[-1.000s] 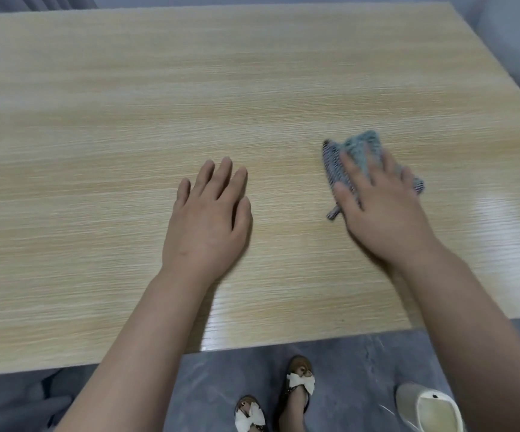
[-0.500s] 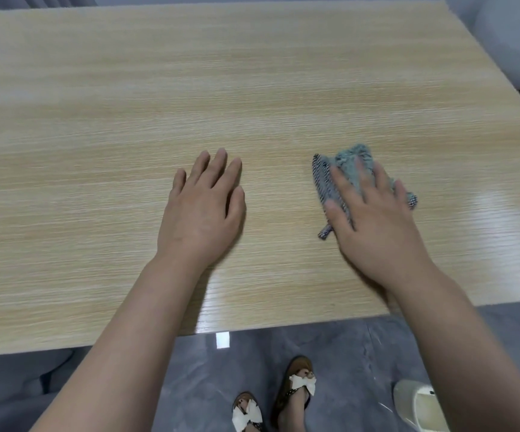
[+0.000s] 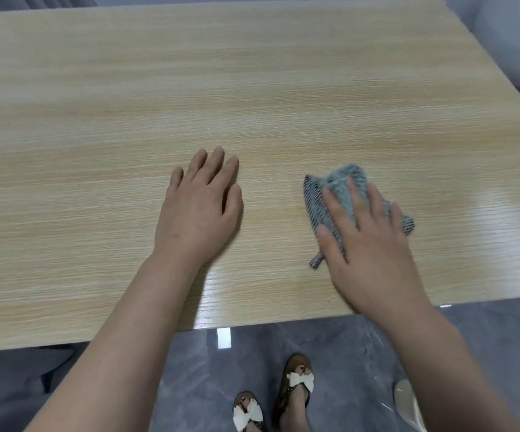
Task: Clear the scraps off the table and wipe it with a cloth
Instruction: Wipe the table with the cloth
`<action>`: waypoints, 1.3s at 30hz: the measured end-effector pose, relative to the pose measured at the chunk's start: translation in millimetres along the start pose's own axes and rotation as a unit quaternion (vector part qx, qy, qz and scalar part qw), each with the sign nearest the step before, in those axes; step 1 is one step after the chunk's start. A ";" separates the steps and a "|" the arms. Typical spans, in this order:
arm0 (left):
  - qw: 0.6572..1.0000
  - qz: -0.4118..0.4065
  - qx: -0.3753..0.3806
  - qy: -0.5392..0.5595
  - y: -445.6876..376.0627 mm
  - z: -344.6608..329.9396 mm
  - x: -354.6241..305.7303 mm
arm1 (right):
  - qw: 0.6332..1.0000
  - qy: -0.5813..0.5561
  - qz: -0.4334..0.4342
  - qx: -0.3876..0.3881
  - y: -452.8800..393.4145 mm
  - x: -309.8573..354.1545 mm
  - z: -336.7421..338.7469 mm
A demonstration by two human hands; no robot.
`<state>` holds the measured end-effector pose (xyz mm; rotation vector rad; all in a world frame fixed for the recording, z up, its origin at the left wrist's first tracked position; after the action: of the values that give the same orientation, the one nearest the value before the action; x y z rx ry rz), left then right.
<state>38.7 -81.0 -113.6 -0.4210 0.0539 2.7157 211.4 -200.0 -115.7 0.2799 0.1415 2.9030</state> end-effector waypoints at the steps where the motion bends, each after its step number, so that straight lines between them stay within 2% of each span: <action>1: 1.000 -0.001 -0.003 0.001 -0.5 0.3 -0.3 | 1.000 -0.002 0.017 -0.006 5.2 10.3 -3.2; 7: 1.000 -0.006 -0.002 -0.009 0.0 1.2 -1.0 | 0.990 -0.011 0.141 -0.018 38.4 53.5 -17.9; 9: 1.000 -0.008 0.004 -0.013 -0.6 -0.3 -1.0 | 0.991 -0.007 0.131 -0.017 31.9 39.0 -12.2; 13: 1.000 0.000 0.002 -0.007 -0.3 -0.4 -0.7 | 1.000 -0.005 0.019 -0.012 25.3 -3.9 -3.6; 15: 1.000 -0.001 -0.003 -0.003 -0.2 -0.4 -0.7 | 1.000 -0.008 0.000 -0.026 32.0 -2.1 -5.8; 22: 1.000 -0.011 0.012 0.003 1.7 2.3 1.6 | 0.990 -0.019 0.130 -0.052 59.5 46.8 -19.8; 26: 0.999 -0.006 0.033 0.003 20.9 4.7 5.2 | 0.993 -0.017 0.106 -0.045 51.5 20.6 -12.9; 30: 1.000 0.015 0.015 -0.003 58.0 11.5 22.4 | 0.996 -0.005 0.072 -0.047 45.9 4.6 -10.8; 35: 0.997 0.076 0.002 -0.027 85.2 16.6 45.9 | 0.996 -0.003 0.068 -0.051 48.2 12.6 -12.7; 39: 0.995 0.091 -0.009 -0.028 86.5 14.2 45.6 | 0.996 0.000 0.087 -0.035 44.8 8.5 -10.9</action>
<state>-38.6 -142.5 -115.5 -0.3599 0.0554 2.9072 191.7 -242.3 -119.7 0.2953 0.0163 3.0732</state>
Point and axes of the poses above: each hand's wrist, its own y-axis away from the middle knuckle, its own z-axis out of the back of the hand, x = y × z, the point moved 4 cm from there along -y, towards the middle knuckle, and after that the axes turned 2 degrees about z, right-handed, at the moved point
